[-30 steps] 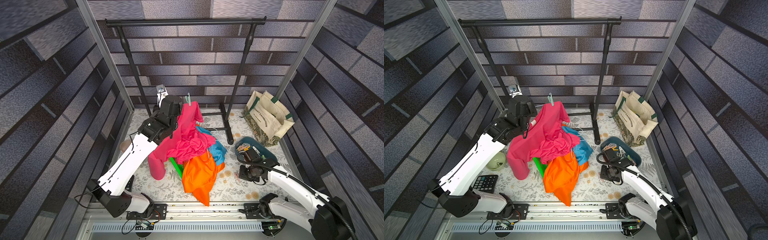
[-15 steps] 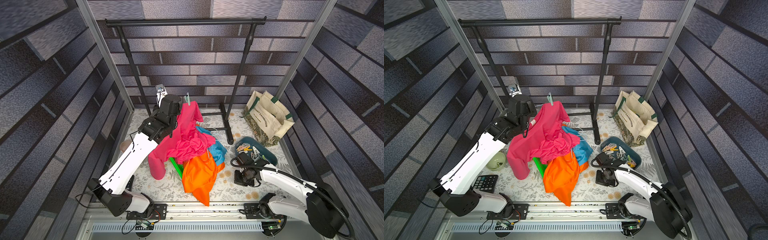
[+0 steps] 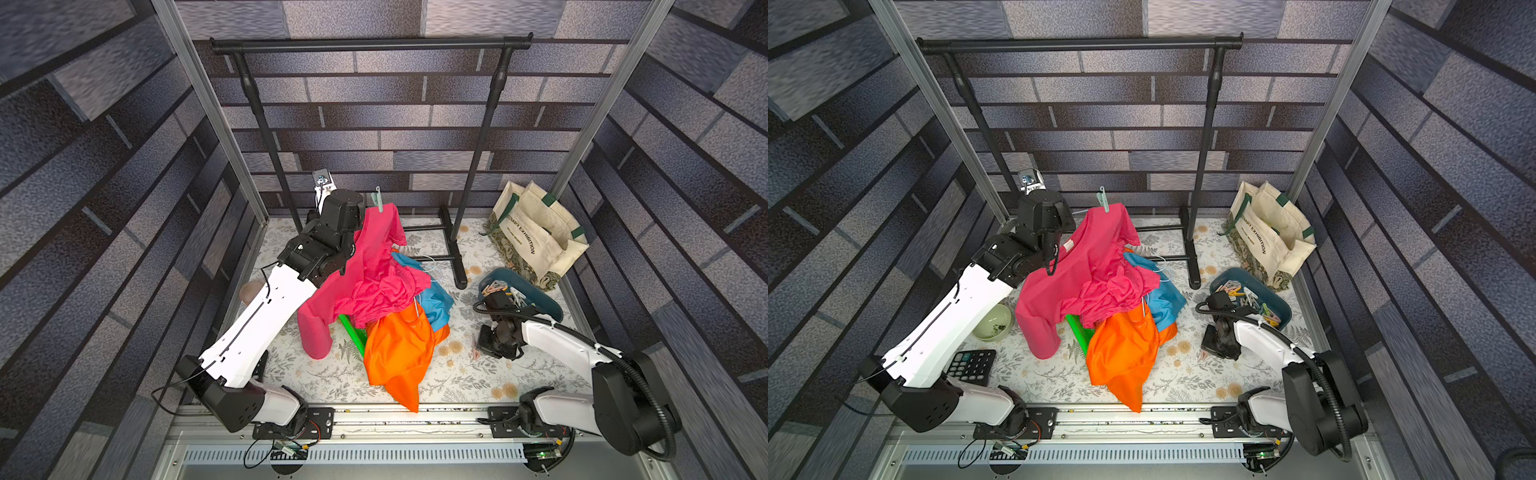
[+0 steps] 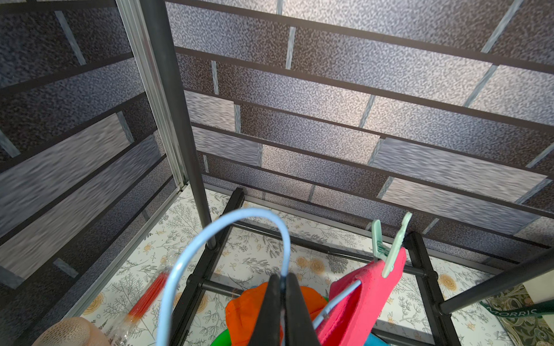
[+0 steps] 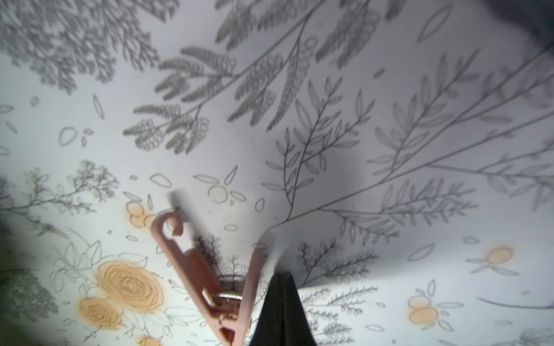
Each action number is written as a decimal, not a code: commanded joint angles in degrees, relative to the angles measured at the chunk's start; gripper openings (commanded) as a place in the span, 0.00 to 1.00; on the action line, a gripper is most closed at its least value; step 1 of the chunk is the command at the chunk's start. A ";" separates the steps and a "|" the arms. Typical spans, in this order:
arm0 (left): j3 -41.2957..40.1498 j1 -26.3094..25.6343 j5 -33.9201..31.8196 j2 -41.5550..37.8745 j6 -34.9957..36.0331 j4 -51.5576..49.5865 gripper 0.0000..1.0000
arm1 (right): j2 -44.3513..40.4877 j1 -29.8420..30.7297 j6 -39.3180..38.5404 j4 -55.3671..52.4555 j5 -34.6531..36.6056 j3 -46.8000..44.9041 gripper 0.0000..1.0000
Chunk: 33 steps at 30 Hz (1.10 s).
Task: Use clothespins to secure the t-shirt on both sides of the hanger
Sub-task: Adjust the clothespin at the center of the board, then pick up the hanger from the basket.
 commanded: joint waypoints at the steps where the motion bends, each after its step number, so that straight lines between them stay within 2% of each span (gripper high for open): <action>1: -0.89 0.71 0.45 -0.44 -0.82 1.30 0.00 | 1.47 -1.25 -3.38 0.55 1.87 3.04 0.00; 4: -0.74 0.98 0.53 -0.53 -0.74 1.02 0.00 | -0.27 -1.26 -3.36 0.16 -1.11 4.10 0.01; 6: -0.89 1.06 0.50 -0.58 -0.86 1.20 0.00 | -2.56 -1.19 -3.61 -0.49 -2.64 4.17 0.08; 7: -0.98 1.07 0.54 -0.61 -0.88 1.37 0.00 | -3.82 -1.21 -3.70 -0.89 -3.40 4.19 0.15; 10: -1.23 1.16 0.62 -0.44 -1.07 1.75 0.00 | -6.22 -1.19 -3.75 -2.33 -5.29 4.10 0.48; 11: -1.12 1.23 0.51 -0.36 -1.20 1.74 0.00 | -6.53 -1.19 -3.61 -2.77 -5.79 4.14 0.55; 15: -0.89 1.16 -0.76 -0.18 -2.90 1.02 0.00 | -6.14 -1.10 -2.90 -2.42 -6.48 3.32 0.66; 19: -0.19 1.07 -4.40 -0.26 -6.79 -1.54 0.00 | -4.30 -0.87 -1.82 0.14 -7.85 1.47 0.66; 26: 2.10 0.36 -12.78 0.08 -14.68 -6.82 0.00 | 0.27 0.30 -1.84 2.63 -7.09 0.79 0.53; 30: 3.23 -0.02 -14.64 0.92 -16.19 -7.92 0.00 | 2.25 0.31 -2.36 3.38 -6.28 0.85 0.52; 33: 4.32 0.06 -15.51 1.94 -18.06 -9.66 0.00 | 3.62 0.35 -2.69 3.92 -5.71 1.14 0.45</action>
